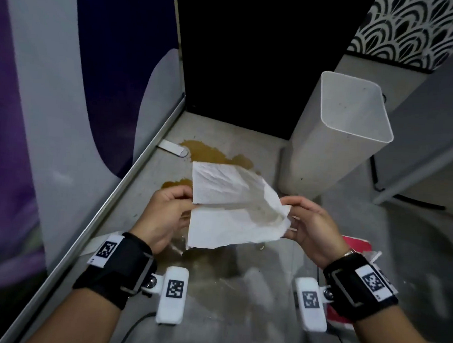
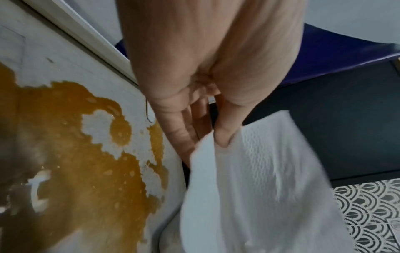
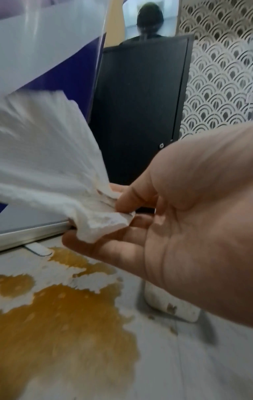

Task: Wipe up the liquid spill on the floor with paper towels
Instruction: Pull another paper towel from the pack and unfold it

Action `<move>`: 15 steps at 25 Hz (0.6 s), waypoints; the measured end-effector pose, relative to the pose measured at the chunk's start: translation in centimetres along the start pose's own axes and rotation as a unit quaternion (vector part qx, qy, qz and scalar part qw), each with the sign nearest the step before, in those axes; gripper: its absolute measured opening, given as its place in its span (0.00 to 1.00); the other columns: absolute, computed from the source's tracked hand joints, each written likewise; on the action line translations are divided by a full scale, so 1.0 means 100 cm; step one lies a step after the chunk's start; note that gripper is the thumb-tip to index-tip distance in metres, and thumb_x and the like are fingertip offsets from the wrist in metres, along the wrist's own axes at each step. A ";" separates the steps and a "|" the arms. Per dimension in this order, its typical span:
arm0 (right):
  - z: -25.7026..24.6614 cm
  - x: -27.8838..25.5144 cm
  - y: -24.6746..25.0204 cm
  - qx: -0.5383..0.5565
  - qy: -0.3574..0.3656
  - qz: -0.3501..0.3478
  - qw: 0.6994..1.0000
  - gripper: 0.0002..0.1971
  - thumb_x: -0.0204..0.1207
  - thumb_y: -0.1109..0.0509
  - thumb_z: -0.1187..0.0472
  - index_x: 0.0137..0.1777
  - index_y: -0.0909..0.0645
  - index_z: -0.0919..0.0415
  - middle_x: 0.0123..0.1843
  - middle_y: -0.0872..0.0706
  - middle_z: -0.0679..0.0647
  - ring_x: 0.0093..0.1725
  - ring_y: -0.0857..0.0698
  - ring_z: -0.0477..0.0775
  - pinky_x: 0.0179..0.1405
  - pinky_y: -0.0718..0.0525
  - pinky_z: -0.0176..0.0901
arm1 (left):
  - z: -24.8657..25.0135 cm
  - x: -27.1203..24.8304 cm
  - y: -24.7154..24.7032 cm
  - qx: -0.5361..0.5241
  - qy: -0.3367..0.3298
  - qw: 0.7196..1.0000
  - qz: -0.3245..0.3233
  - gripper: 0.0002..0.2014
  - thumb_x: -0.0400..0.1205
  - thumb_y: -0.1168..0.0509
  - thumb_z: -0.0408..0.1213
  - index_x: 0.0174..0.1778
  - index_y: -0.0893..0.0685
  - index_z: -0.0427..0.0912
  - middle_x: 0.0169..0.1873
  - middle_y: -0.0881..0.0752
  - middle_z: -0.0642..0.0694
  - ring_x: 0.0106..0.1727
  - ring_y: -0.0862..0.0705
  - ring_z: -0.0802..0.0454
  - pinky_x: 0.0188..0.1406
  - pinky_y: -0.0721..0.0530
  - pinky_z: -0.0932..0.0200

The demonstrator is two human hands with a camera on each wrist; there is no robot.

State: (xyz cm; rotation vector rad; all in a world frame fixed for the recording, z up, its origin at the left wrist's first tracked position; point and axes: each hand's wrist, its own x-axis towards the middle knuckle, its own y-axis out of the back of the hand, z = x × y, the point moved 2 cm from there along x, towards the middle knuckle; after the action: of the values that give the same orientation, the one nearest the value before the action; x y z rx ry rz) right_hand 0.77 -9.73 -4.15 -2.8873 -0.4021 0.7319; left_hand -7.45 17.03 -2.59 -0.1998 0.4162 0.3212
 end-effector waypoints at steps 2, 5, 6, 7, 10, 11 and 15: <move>0.014 0.008 -0.009 0.046 -0.046 -0.025 0.998 0.17 0.81 0.44 0.67 0.41 0.12 0.63 0.47 0.10 0.63 0.39 0.11 0.58 0.37 0.10 0.53 | -0.006 -0.001 0.013 0.034 -0.013 0.999 0.008 0.06 0.80 0.36 0.21 0.44 0.13 0.29 0.45 0.10 0.38 0.44 0.13 0.39 0.41 0.14 0.51; 0.033 0.016 -0.020 0.018 -0.061 -0.029 0.998 0.02 0.78 0.31 0.63 0.46 0.17 0.60 0.45 0.13 0.59 0.37 0.14 0.56 0.34 0.15 0.48 | -0.014 -0.003 0.027 0.050 -0.003 0.999 -0.003 0.14 0.81 0.45 0.26 0.36 0.16 0.32 0.46 0.11 0.39 0.45 0.15 0.41 0.36 0.17 0.53; 0.040 0.018 -0.021 -0.005 -0.048 -0.019 0.999 0.07 0.75 0.27 0.68 0.48 0.19 0.57 0.45 0.15 0.59 0.36 0.16 0.56 0.32 0.18 0.46 | -0.016 -0.005 0.030 0.039 0.011 0.999 -0.018 0.13 0.82 0.47 0.29 0.37 0.18 0.34 0.49 0.10 0.40 0.45 0.14 0.42 0.36 0.17 0.53; 0.044 0.020 -0.022 -0.030 -0.038 -0.015 0.999 0.14 0.71 0.24 0.72 0.50 0.20 0.55 0.47 0.17 0.61 0.36 0.17 0.58 0.31 0.21 0.45 | -0.018 -0.006 0.030 0.037 0.026 0.998 -0.038 0.11 0.83 0.46 0.34 0.39 0.20 0.38 0.52 0.09 0.42 0.44 0.13 0.43 0.35 0.18 0.54; 0.049 0.021 -0.032 -0.098 -0.014 -0.041 0.994 0.23 0.68 0.24 0.77 0.55 0.19 0.51 0.49 0.18 0.62 0.38 0.18 0.59 0.29 0.21 0.42 | -0.032 -0.007 0.022 0.129 0.092 0.981 -0.110 0.15 0.79 0.33 0.54 0.52 0.19 0.46 0.49 0.08 0.51 0.44 0.12 0.50 0.42 0.23 0.52; 0.049 0.021 -0.037 -0.118 -0.014 -0.060 0.991 0.24 0.69 0.24 0.78 0.57 0.19 0.51 0.47 0.17 0.61 0.37 0.17 0.58 0.28 0.20 0.41 | -0.039 -0.007 0.016 0.177 0.115 0.967 -0.141 0.17 0.76 0.30 0.55 0.54 0.16 0.49 0.45 0.08 0.53 0.43 0.12 0.53 0.43 0.22 0.54; 0.056 0.018 -0.047 -0.106 0.028 -0.008 0.994 0.27 0.73 0.20 0.58 0.70 0.24 0.46 0.55 0.13 0.53 0.52 0.12 0.54 0.45 0.12 0.49 | -0.069 -0.003 -0.007 0.221 0.116 0.957 -0.146 0.08 0.76 0.26 0.34 0.48 0.11 0.36 0.46 0.08 0.40 0.49 0.10 0.42 0.50 0.18 0.51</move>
State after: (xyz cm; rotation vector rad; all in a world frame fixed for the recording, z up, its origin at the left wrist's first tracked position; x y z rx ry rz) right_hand -1.44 -4.34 -8.91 -3.0889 -0.5263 0.6412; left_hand -9.97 14.59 -8.61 0.1420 0.6707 -0.0934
